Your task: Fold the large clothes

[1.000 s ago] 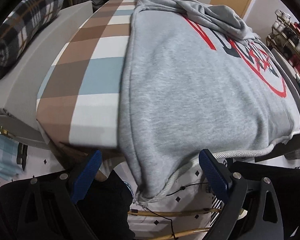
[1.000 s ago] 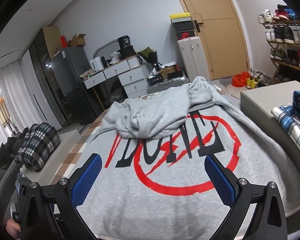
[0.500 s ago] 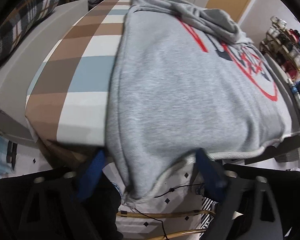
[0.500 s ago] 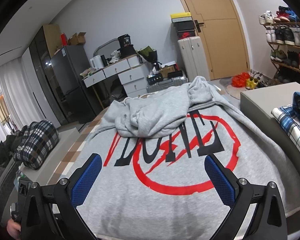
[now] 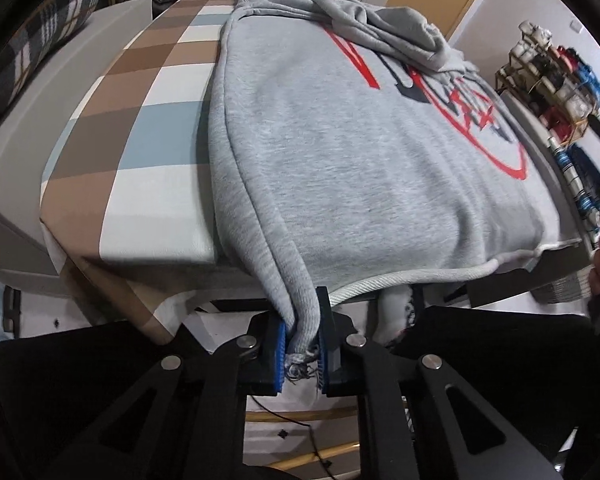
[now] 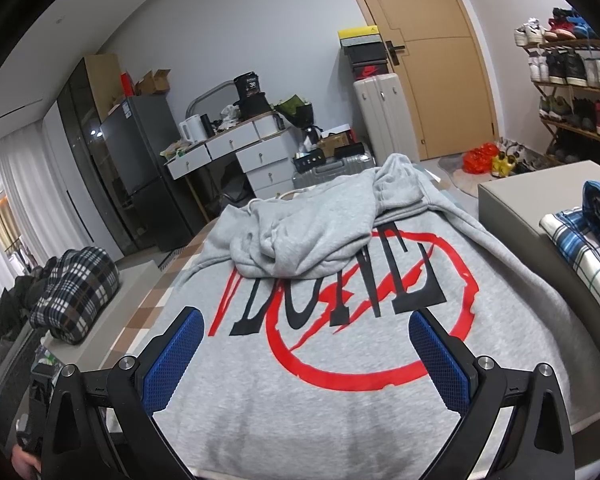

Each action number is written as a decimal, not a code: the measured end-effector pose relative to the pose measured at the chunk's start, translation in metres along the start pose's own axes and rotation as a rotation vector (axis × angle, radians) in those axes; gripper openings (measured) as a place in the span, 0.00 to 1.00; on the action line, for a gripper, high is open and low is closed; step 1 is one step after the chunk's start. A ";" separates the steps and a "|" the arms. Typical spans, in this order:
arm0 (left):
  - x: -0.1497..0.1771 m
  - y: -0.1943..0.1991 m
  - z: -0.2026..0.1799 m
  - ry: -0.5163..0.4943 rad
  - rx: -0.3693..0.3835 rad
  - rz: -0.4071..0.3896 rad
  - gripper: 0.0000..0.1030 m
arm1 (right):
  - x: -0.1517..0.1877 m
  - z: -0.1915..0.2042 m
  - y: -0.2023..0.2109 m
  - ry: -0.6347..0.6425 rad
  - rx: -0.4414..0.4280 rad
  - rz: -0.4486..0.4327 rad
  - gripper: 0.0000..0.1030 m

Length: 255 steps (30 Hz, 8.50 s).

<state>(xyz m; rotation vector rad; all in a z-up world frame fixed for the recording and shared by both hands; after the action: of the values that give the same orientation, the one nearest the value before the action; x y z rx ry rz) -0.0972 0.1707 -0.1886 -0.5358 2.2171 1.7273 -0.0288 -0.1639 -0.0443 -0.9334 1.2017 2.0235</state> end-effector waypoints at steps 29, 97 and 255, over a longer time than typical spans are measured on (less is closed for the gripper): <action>-0.005 -0.026 0.028 0.225 0.101 0.028 0.37 | -0.001 -0.006 0.000 -0.041 0.023 0.026 1.00; -0.058 0.011 0.019 0.398 0.613 0.033 0.79 | 0.090 0.216 -0.036 0.553 -0.185 0.071 0.07; -0.101 0.007 0.047 0.294 0.845 -0.067 0.02 | 0.062 -0.165 0.034 -0.386 0.456 -0.106 0.10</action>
<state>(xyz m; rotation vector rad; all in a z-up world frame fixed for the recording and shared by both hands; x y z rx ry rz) -0.0104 0.2295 -0.1495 -0.6450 2.7870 0.5700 -0.0465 -0.3179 -0.1347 -0.3570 1.2810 1.6438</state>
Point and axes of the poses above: each gripper's, at about its wrist camera, not at the fingertips, and y roughly against the way its jaws point, z to its left, x to its underside, the point moved 4 cm from there along -y, roughly the way its jaws point, and after that the axes turned 2 degrees about -y, right-handed, at the moved point
